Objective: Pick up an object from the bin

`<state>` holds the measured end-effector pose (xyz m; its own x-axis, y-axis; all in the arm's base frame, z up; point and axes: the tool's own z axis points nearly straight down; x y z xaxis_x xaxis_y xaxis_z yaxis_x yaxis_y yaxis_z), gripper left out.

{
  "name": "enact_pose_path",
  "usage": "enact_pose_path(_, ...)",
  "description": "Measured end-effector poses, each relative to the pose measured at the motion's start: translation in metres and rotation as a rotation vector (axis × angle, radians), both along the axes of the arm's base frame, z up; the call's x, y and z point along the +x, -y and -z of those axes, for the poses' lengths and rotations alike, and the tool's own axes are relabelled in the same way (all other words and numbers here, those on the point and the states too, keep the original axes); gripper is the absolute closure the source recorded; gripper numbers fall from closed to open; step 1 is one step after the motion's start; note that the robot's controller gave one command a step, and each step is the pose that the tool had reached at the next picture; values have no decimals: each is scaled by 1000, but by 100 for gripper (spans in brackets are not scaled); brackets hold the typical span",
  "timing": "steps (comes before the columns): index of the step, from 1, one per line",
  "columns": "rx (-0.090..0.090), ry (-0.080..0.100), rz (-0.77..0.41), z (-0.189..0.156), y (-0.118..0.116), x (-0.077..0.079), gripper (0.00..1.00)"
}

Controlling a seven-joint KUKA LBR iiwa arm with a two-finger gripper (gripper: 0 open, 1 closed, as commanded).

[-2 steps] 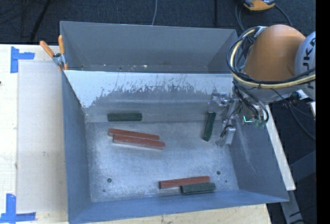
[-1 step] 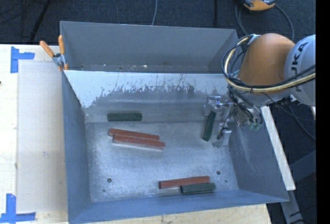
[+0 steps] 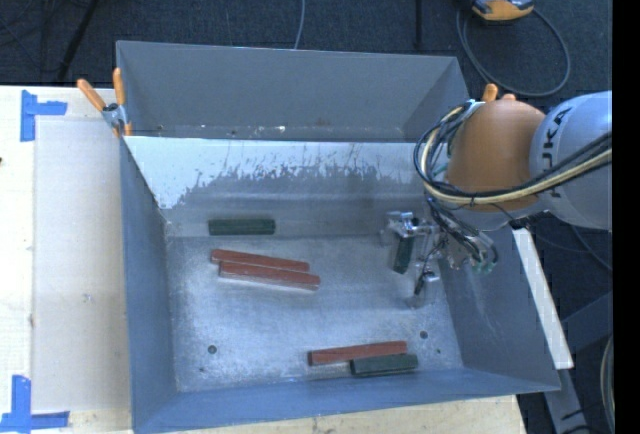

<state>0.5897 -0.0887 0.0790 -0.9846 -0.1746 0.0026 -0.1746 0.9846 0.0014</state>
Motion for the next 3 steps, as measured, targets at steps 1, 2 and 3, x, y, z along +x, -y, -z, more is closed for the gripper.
enact_pose_path(1, 2, 5, -112, 8, 39, 23, 100)
enact_pose_path(2, 2, 5, -112, 8, 39, 23, 100)
enact_pose_path(3, 0, 5, -121, -135, 29, 6, 100)
